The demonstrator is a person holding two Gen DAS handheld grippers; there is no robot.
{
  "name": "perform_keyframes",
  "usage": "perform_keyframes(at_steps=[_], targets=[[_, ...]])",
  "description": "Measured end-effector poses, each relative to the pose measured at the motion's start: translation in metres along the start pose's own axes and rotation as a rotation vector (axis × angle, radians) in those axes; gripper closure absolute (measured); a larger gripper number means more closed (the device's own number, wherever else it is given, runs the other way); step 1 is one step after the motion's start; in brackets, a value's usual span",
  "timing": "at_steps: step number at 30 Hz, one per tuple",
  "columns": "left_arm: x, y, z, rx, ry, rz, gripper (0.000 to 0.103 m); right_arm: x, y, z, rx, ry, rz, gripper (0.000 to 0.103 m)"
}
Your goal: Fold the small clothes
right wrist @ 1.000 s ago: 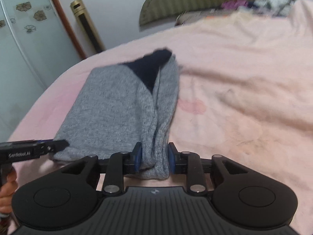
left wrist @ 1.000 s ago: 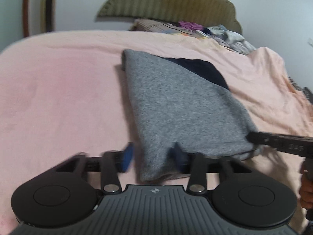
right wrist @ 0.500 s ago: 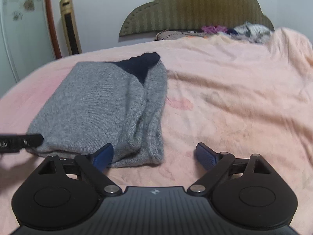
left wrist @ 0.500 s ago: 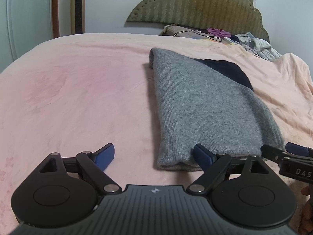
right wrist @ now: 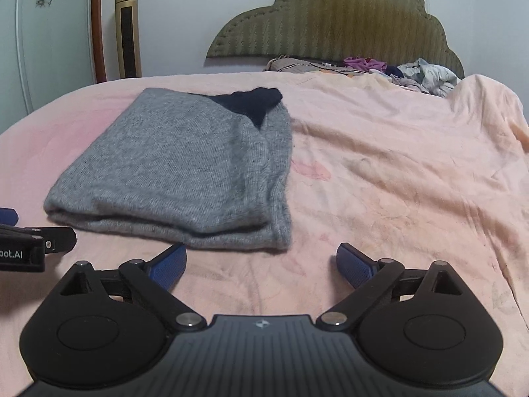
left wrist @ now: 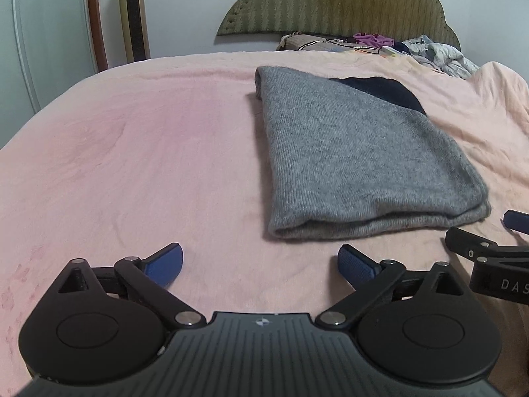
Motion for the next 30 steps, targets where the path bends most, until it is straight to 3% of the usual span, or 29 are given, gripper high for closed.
perform_keyframes(at_steps=[9, 30], targets=[[0.0005, 0.0077, -0.0059, -0.009, -0.015, 0.014, 0.000, 0.0008, 0.0015, -0.0021, 0.009, 0.018, -0.039, 0.000], [0.0018, 0.0087, -0.0088, -0.020, -0.041, 0.032, 0.000, 0.0019, -0.0010, -0.0058, 0.027, 0.026, -0.034, 0.000]])
Point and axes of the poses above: each gripper's, at about its wrist camera, not at the fingertips, and x roughly the way its jaws point, y to its left, z to its top, the point moved 6 cm from there along x, roughly the way its jaws point, and after that the axes turned 6 degrees about y, right-handed, at the moved point
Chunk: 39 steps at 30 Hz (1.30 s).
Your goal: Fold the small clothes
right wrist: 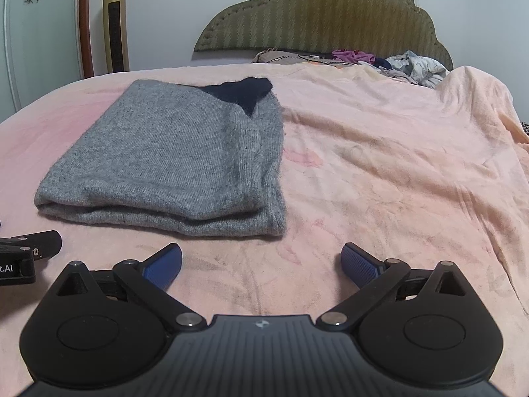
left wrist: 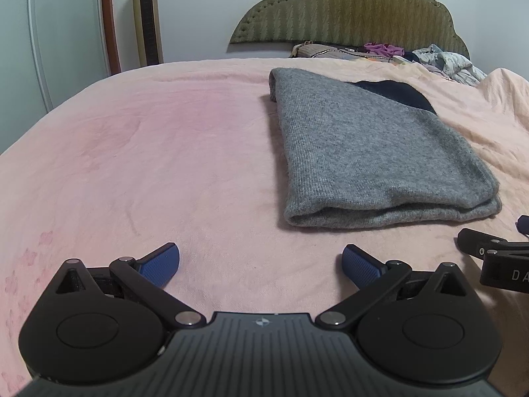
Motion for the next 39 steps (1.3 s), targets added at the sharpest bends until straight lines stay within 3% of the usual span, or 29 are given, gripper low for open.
perform_keyframes(at_steps=[39], targets=[[-0.0005, 0.0024, -0.0001, -0.007, -0.008, -0.001, 0.000, 0.0022, -0.0020, 0.0001, 0.014, 0.006, 0.009, 0.000]])
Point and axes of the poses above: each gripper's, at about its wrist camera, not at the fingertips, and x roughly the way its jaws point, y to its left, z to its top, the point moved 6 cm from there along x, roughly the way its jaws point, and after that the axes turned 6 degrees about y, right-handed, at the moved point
